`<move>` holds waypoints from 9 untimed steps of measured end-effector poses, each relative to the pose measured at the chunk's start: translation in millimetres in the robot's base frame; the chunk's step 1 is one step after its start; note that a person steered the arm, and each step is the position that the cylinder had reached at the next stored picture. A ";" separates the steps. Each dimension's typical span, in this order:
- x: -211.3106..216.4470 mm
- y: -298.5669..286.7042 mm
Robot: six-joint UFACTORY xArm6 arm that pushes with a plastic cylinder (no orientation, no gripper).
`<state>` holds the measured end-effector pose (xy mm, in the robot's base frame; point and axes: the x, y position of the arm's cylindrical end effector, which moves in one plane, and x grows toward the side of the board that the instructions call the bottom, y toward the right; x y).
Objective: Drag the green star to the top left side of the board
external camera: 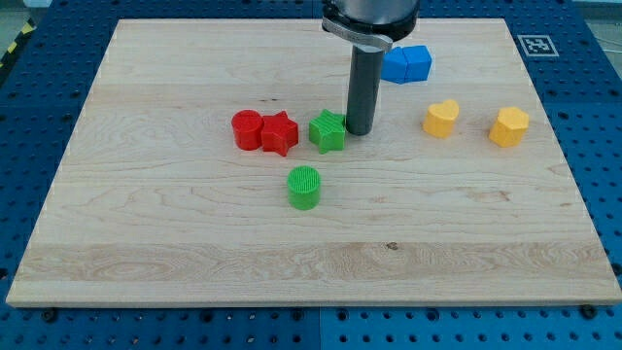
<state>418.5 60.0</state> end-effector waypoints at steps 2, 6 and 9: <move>58.9 4.1; 18.6 -14.8; 4.1 -33.3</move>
<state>422.6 26.7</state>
